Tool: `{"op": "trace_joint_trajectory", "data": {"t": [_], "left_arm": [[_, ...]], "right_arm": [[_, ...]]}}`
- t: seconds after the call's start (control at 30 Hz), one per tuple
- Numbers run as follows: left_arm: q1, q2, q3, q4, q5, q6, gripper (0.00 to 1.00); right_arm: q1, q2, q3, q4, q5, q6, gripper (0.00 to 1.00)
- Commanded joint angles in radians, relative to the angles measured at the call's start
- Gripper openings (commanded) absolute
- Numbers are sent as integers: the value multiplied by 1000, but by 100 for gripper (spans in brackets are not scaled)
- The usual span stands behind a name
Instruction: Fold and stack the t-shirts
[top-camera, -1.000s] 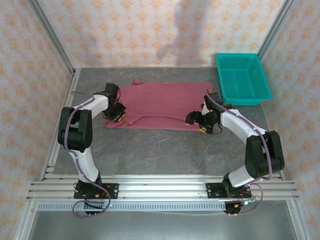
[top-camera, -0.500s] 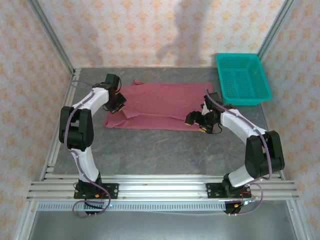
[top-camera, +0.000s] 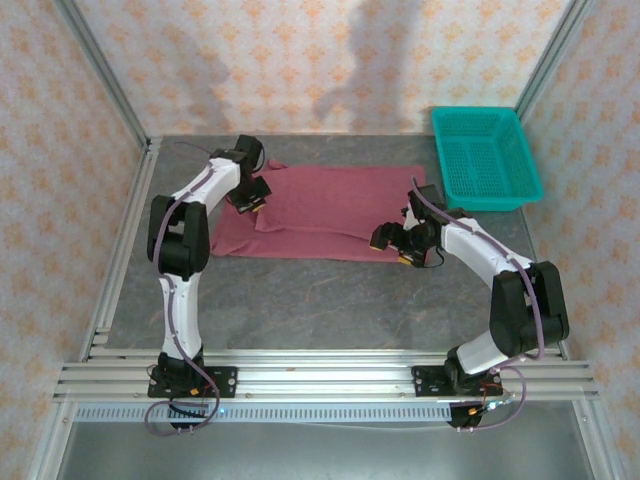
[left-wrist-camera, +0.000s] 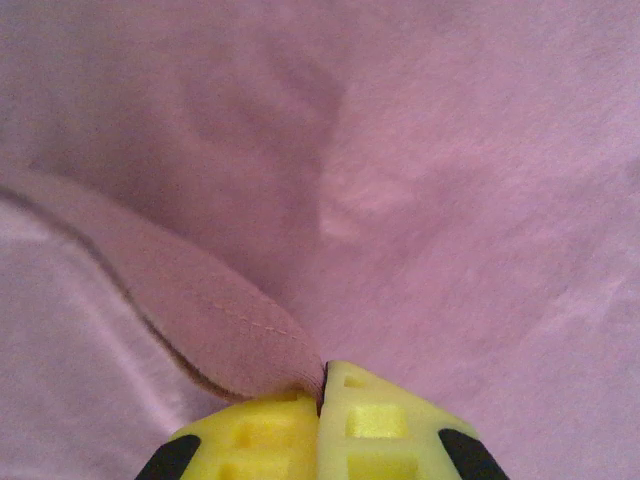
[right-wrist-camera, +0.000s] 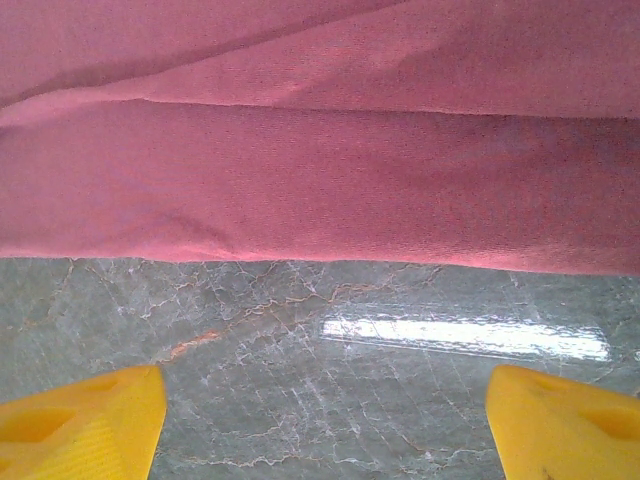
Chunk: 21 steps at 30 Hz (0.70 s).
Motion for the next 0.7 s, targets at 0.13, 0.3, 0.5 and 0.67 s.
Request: {"op": "trace_joint_trajectory", "data": {"t": [0.13, 0.3, 0.5, 0.67], "left_arm": [[-11, 90, 172, -98, 9, 16, 0], [-12, 137, 249, -94, 46, -27, 0], [-8, 158, 299, -78, 52, -73, 38], [17, 64, 256, -11, 82, -121, 64]], "right_arm": [[5, 20, 2, -3, -1, -12, 84], [5, 29, 5, 3, -6, -12, 83], [5, 35, 5, 7, -13, -10, 84], [5, 31, 4, 7, -11, -7, 84]]}}
